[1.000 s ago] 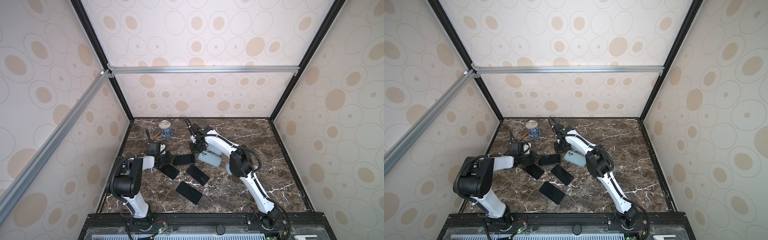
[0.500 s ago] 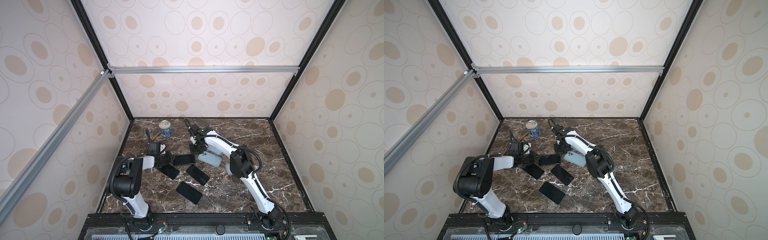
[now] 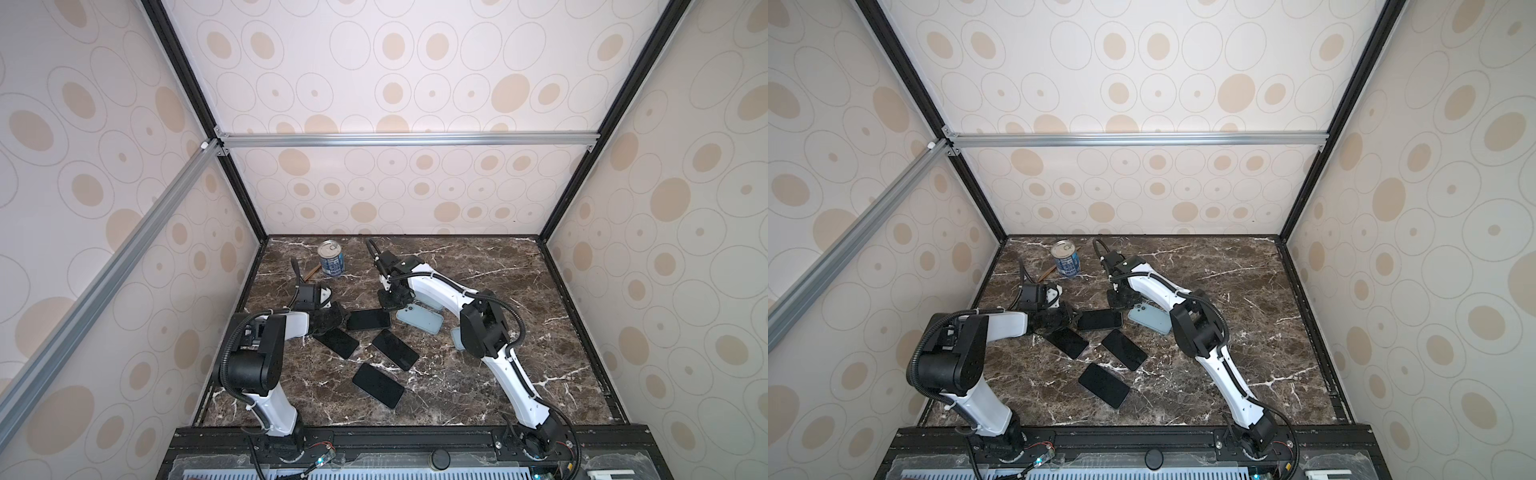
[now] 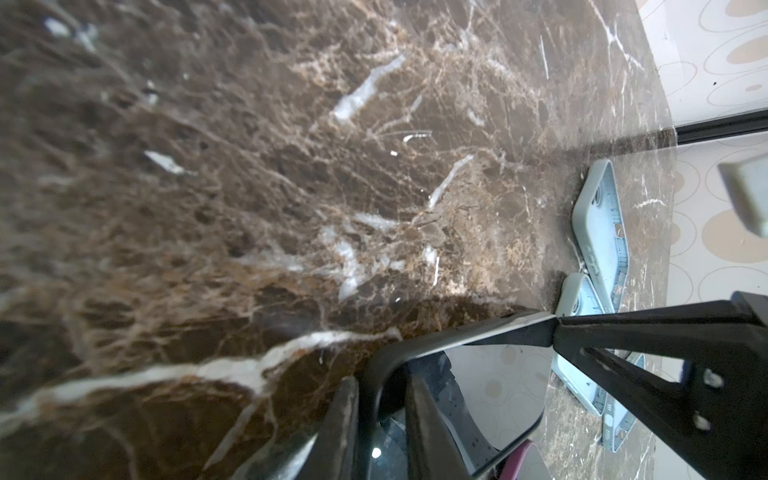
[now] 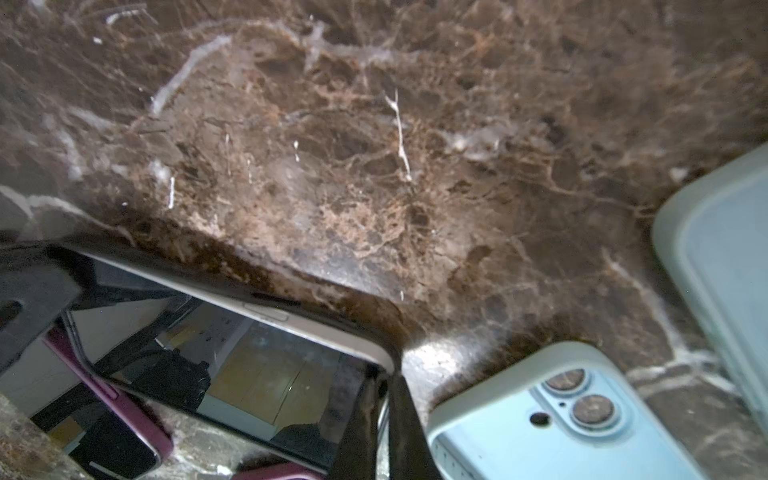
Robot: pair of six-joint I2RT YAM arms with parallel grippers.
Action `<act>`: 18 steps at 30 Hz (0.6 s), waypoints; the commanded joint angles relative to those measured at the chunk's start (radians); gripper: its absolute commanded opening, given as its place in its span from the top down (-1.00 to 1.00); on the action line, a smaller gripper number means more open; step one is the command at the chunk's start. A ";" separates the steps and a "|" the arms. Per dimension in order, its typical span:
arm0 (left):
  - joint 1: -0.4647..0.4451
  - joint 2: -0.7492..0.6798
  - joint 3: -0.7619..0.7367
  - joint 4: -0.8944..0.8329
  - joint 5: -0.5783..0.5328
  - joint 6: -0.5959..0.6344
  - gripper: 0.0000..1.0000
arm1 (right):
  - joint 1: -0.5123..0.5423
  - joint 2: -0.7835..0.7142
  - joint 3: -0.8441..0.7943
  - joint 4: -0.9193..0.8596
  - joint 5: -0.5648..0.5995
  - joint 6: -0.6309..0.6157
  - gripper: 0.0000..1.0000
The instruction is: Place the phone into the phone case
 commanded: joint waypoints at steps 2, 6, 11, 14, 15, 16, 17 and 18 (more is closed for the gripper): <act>-0.006 0.038 0.000 -0.074 -0.027 0.018 0.56 | 0.054 0.171 -0.099 -0.069 0.000 0.009 0.82; -0.006 0.042 0.002 -0.073 -0.027 0.017 0.56 | 0.060 0.189 -0.128 -0.053 -0.017 0.041 0.81; -0.007 0.041 0.001 -0.074 -0.028 0.018 0.56 | 0.061 0.179 -0.223 0.028 -0.052 0.103 0.81; -0.006 0.041 0.001 -0.073 -0.027 0.018 0.56 | 0.061 0.180 -0.236 0.028 -0.039 0.114 0.81; -0.006 0.041 0.000 -0.074 -0.027 0.018 0.56 | 0.061 0.179 -0.241 0.029 -0.034 0.114 0.81; -0.006 0.041 0.002 -0.072 -0.027 0.018 0.56 | 0.060 0.179 -0.237 0.023 -0.027 0.113 0.81; -0.006 0.041 0.002 -0.073 -0.027 0.018 0.56 | 0.061 0.183 -0.233 0.014 -0.022 0.112 0.81; -0.006 0.041 0.002 -0.072 -0.027 0.016 0.56 | 0.061 0.183 -0.229 0.008 -0.017 0.111 0.81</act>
